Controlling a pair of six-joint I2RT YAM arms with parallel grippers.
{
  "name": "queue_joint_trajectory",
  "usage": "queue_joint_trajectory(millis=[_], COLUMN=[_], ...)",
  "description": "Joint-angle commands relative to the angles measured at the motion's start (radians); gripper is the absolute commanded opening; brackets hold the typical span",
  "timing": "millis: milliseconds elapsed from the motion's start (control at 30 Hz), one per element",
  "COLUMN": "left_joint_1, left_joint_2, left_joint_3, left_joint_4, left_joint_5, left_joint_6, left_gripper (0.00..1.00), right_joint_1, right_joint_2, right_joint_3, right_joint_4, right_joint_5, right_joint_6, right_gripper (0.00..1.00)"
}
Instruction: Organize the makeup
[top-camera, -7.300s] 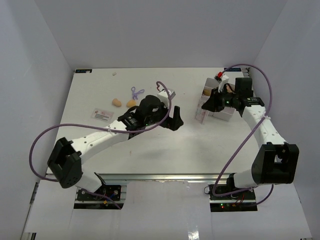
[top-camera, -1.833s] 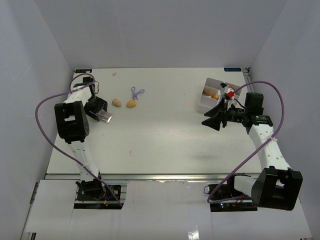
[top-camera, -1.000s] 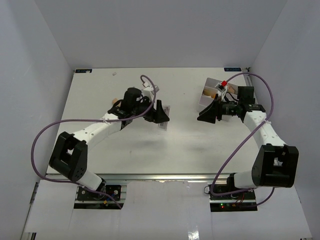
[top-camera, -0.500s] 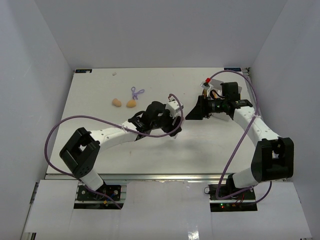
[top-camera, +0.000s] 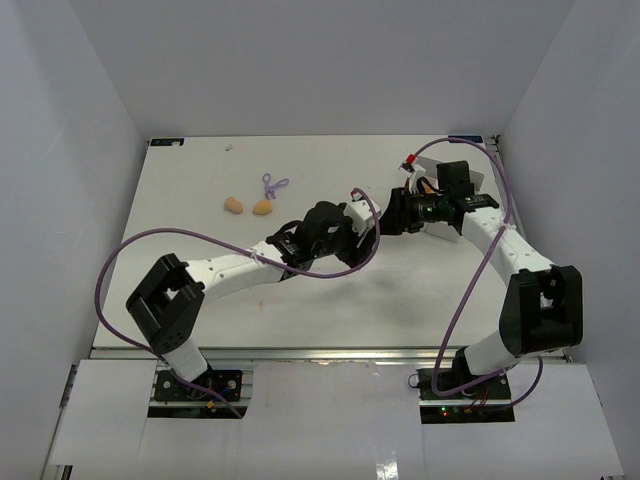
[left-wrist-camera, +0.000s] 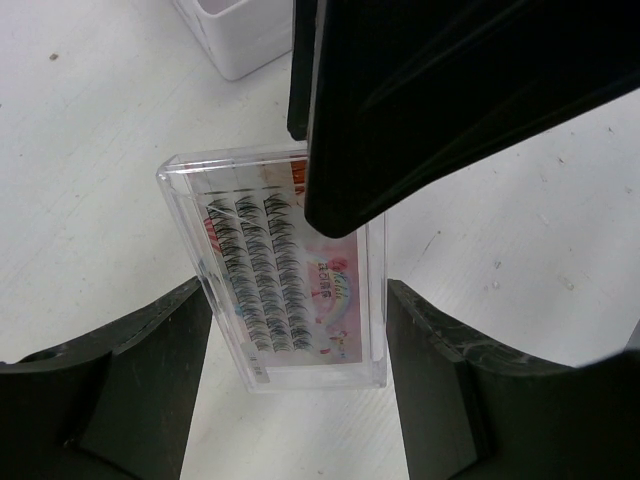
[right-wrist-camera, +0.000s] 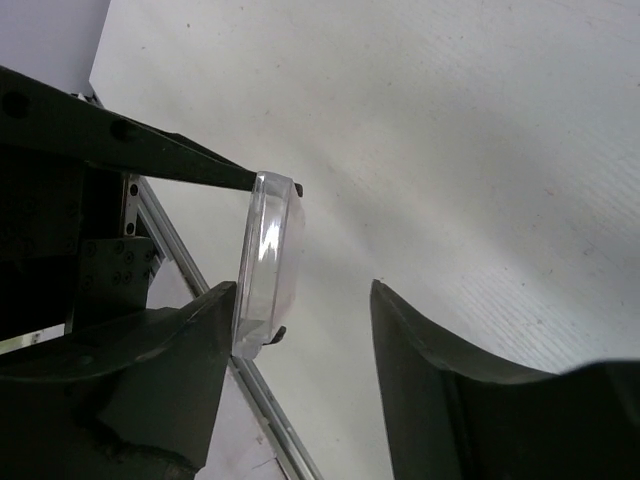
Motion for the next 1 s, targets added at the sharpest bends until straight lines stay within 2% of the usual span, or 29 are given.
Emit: queue_joint_trajectory(millis=[0,167,267,367,433,500,633,800,967], left_joint_1=[-0.018,-0.026,-0.027,-0.029,-0.029,-0.027,-0.027,-0.013,0.055], left_joint_2=[0.008,0.036,0.043,0.039,0.032,0.015,-0.022,-0.088,-0.195], left_joint_3=[0.062,0.094,0.106,0.111,0.111,0.11,0.11,0.131,0.141], left_joint_4=[0.013,0.003,0.002,-0.003,-0.006,-0.008,-0.042,-0.138,-0.264], left_joint_5=[-0.015,-0.022,-0.027,-0.037,-0.049,-0.052,-0.043,-0.015,0.049], left_joint_6=[0.002,-0.002,-0.009,-0.017,-0.018,-0.018,-0.018,-0.018,-0.034], left_gripper=[0.02,0.05,0.12,0.31,0.48,0.62,0.8,0.94,0.98], right_joint_1=[0.016,0.027,0.028,0.028,0.028,0.022,-0.012,-0.116,-0.285], right_joint_2=[0.024,0.027,0.021,0.016,0.013,0.011,0.002,-0.031,-0.069], right_joint_3=[0.058,0.057,0.052,0.051,0.057,0.069,0.093,0.078,0.062], right_joint_4=[-0.016,-0.025,-0.029,-0.037,-0.049,-0.068,-0.111,-0.137,-0.159], right_joint_5=[0.012,0.014,0.024,0.023,0.013,-0.002,-0.056,-0.089,-0.161], right_joint_6=[-0.014,-0.035,-0.056,-0.074,-0.086,-0.157,-0.26,-0.395,-0.589], right_gripper=[0.56,0.47,0.36,0.24,0.14,0.1,0.08,0.08,0.08])
